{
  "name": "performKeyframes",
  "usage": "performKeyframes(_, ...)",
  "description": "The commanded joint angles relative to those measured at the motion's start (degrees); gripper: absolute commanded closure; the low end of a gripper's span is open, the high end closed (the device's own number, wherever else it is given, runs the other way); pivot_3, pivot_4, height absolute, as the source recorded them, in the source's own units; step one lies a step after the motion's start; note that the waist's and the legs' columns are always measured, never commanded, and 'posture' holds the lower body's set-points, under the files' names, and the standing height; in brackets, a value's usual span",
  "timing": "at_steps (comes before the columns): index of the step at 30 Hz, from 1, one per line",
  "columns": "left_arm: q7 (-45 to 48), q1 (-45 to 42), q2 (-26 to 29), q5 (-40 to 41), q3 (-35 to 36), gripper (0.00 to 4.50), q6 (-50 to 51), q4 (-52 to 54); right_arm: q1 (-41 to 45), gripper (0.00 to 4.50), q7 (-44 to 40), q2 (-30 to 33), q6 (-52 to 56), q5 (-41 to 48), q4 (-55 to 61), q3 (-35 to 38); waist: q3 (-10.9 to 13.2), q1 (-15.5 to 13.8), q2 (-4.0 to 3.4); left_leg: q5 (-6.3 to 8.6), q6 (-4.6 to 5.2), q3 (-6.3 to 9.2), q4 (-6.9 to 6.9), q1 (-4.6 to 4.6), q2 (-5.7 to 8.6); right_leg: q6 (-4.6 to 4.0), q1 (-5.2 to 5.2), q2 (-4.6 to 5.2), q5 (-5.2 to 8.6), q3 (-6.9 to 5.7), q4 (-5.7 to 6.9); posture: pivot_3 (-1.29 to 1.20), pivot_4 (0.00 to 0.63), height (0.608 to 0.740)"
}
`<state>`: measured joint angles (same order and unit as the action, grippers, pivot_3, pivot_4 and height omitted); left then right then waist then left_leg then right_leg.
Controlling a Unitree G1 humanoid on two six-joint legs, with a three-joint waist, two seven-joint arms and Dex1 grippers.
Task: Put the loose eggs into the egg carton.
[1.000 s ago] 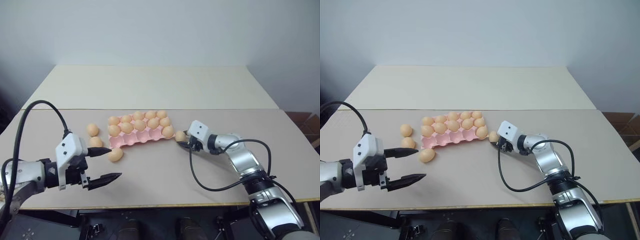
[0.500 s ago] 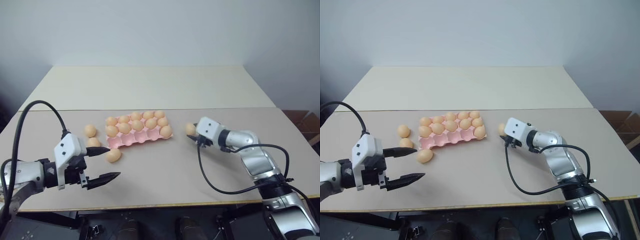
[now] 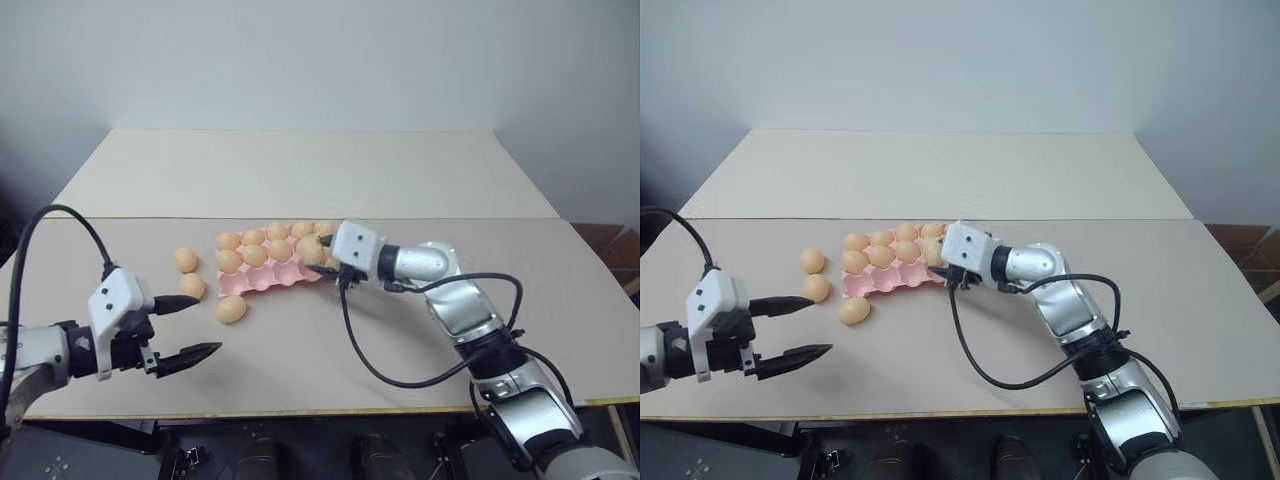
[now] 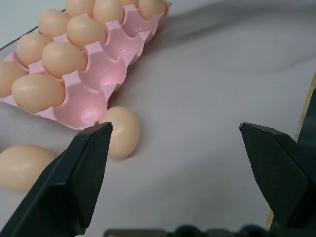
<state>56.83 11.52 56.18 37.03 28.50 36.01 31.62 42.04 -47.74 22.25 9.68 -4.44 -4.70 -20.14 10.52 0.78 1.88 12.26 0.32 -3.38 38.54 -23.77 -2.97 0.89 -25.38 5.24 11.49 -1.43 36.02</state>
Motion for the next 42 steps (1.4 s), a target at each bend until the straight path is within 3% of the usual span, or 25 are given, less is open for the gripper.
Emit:
performKeyframes(1,-0.4,0.7,-0.2,-0.2,2.7,0.00,-0.5,1.6,1.7,2.47,-0.7,-0.5,-2.6,0.2,-1.3,0.4,0.0,0.0,0.00,0.00,0.00,0.00,0.00,0.00,-0.01,-0.01,0.00,-0.01,0.00,0.00,0.01,0.00,0.150,0.740)
performKeyframes(8,-0.9,2.1,-0.4,-0.1,3.8,0.00,-0.2,2.3,4.1,0.17,0.0,-3.1,-4.0,0.3,-5.2,1.1,0.0,0.3,0.00,0.00,0.00,0.00,-0.02,0.02,-0.06,-0.06,-0.08,-0.09,-0.03,0.02,0.07,0.00,0.150,0.740)
performKeyframes(9,-1.0,2.2,-0.4,-0.1,3.9,0.00,-0.2,2.4,4.1,0.05,0.1,-3.3,-4.2,0.3,-5.5,1.2,0.0,0.3,0.00,0.00,0.00,0.00,-0.03,0.02,-0.06,-0.06,-0.08,-0.09,-0.03,0.02,0.07,0.00,0.150,0.740)
performKeyframes(19,-2.1,4.0,-1.1,-0.4,4.4,0.00,0.1,2.9,2.2,0.05,1.7,-0.8,-3.8,-0.8,-0.7,3.0,0.0,0.1,0.00,0.00,0.00,-0.03,-0.17,0.02,-0.03,-0.05,-0.11,-0.06,-0.04,0.03,0.01,0.00,0.150,0.740)
performKeyframes(22,-3.1,6.0,-2.8,-0.7,5.3,0.00,0.1,2.8,-1.2,0.05,0.4,2.3,-1.7,0.8,5.6,5.0,0.0,0.0,0.00,0.00,-0.01,-0.04,-0.26,0.01,-0.03,-0.03,-0.15,-0.05,-0.04,0.04,-0.01,0.00,0.150,0.740)
performKeyframes(26,-6.3,7.4,-10.0,1.5,8.2,0.00,-1.5,2.1,-9.0,0.05,-2.1,8.6,1.4,2.9,15.7,8.4,0.0,-0.1,0.05,0.00,0.00,-0.05,-0.35,0.00,0.00,0.07,-0.11,-0.01,-0.08,0.02,-0.12,0.00,0.150,0.740)
performKeyframes(32,-3.8,12.3,-10.2,1.1,12.4,0.00,-2.4,3.0,-14.8,0.05,-3.4,14.0,4.7,5.1,23.0,11.0,0.0,0.2,0.09,0.00,0.00,-0.12,-0.35,0.11,-0.01,-0.06,-0.14,-0.04,-0.01,0.11,-0.10,0.00,0.150,0.740)
performKeyframes(35,-4.8,10.9,-10.0,0.0,10.5,0.00,-2.9,1.6,-16.0,0.05,-3.3,14.5,6.4,5.7,25.2,11.2,0.0,0.0,0.09,-0.01,-0.04,-0.11,-0.35,0.33,-0.03,-0.08,-0.04,-0.05,-0.01,0.11,0.00,0.00,0.150,0.740)
performKeyframes(39,-12.2,4.7,-14.2,-2.8,4.3,0.00,-3.1,-0.9,-18.4,0.05,-3.0,15.1,8.5,7.1,28.6,11.7,-0.1,-0.4,0.13,0.22,-0.49,-0.09,-0.34,0.48,-0.01,-0.08,0.15,0.00,-0.01,0.06,0.00,0.00,0.150,0.740)
performKeyframes(42,-14.9,2.2,-16.8,-5.3,-0.8,0.00,-4.3,-1.8,-19.1,0.05,-1.9,15.1,9.8,6.6,29.2,12.0,-0.1,-0.4,0.18,-0.04,-0.09,-0.15,-0.33,0.44,0.01,-0.05,0.15,0.00,-0.03,0.16,-0.07,0.00,0.150,0.740)
